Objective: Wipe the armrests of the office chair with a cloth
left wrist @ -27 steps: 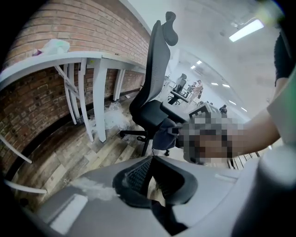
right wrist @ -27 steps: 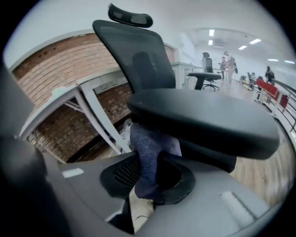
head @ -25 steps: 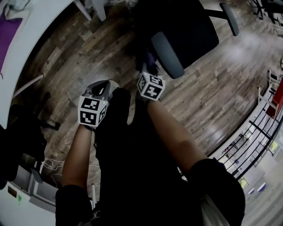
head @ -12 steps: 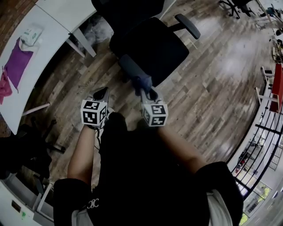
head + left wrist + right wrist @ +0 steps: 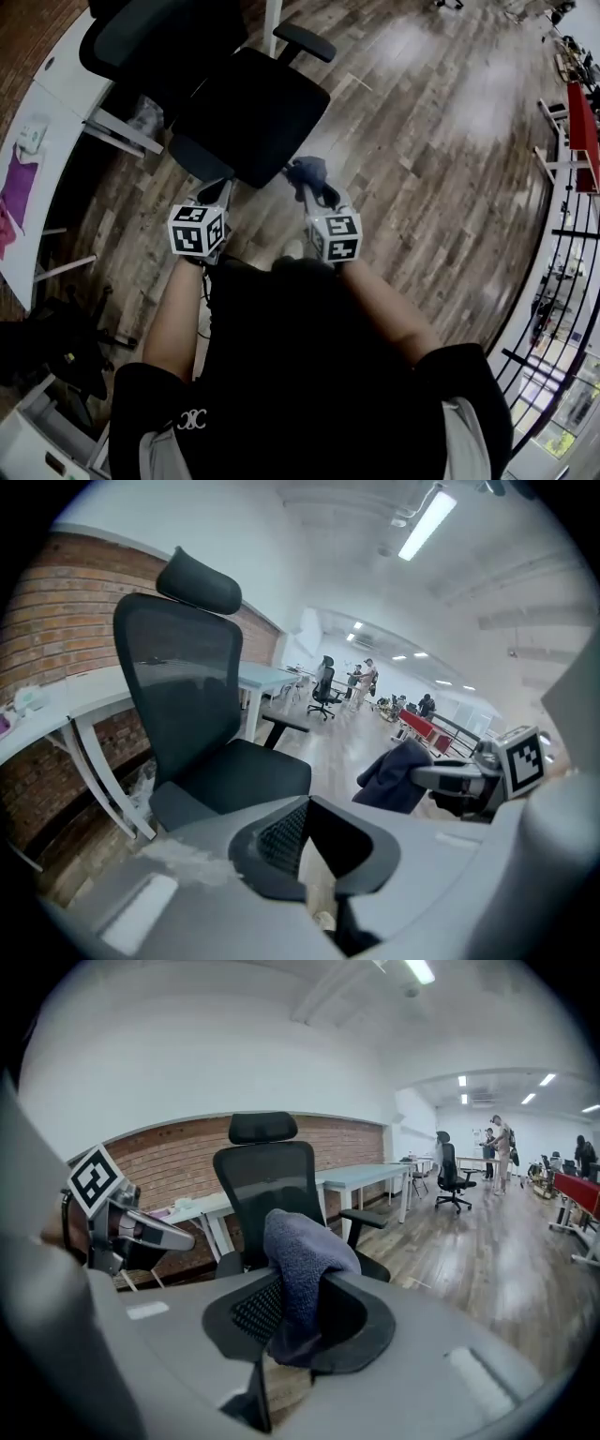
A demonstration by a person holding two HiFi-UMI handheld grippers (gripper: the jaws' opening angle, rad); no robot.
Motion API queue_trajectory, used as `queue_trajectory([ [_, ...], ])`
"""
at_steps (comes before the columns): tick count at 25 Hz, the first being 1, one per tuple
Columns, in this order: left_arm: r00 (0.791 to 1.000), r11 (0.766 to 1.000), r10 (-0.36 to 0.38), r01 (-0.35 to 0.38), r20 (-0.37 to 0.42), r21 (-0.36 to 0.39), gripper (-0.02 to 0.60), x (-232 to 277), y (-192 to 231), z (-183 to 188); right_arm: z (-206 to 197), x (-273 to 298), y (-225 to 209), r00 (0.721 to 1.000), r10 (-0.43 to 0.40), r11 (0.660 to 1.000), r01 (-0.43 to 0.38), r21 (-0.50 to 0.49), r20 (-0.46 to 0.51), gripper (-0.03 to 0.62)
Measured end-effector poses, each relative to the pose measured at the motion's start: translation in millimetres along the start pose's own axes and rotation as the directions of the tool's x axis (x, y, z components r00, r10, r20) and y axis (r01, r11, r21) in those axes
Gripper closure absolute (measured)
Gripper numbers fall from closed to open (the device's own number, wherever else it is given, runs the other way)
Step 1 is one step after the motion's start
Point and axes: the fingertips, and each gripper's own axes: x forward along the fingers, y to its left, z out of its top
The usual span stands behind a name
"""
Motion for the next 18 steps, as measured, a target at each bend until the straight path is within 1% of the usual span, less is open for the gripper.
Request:
queue_trajectory([
  [4, 1.0, 1.0, -0.019, 0.019, 0.005, 0.007, 0.575, 29.2, -49.4, 16.5, 4.4, -19.8, -52.9, 1.0, -0.017, 1.0, 0.016, 0.027, 0.012, 0.513],
  [7, 1.0, 0.999, -0.031, 0.031, 0.0, 0.02, 0.575, 44.9, -69.7, 28.1, 9.0, -23.2, -80.3, 0.999, -0.032, 0.998, 0.032, 0.06, 0.011, 0.513],
  [10, 0.999, 0.999, -0.041, 0.041, 0.001, 0.02, 0.575, 55.6, -76.5, 37.6, 17.2, -19.2, -99.5, 0.999, -0.046, 0.996, 0.045, 0.073, 0.018, 0.513],
  [13, 0.999, 0.998, -0.054, 0.054, 0.003, 0.018, 0.575, 71.6, -74.6, 46.0, 27.3, -6.3, -113.9, 0.999, -0.047, 0.997, 0.046, 0.061, 0.014, 0.513],
  [15, 0.998, 0.998, -0.061, 0.061, 0.008, 0.002, 0.575, 87.2, -70.5, 51.1, 33.7, 6.1, -121.8, 0.999, -0.036, 0.999, 0.036, 0.034, 0.002, 0.511],
  [18, 0.997, 0.996, -0.075, 0.075, 0.007, -0.037, 0.575, 117.9, -64.6, 59.1, 45.2, 28.5, -135.8, 1.0, -0.013, 0.999, 0.012, -0.032, -0.026, 0.511],
])
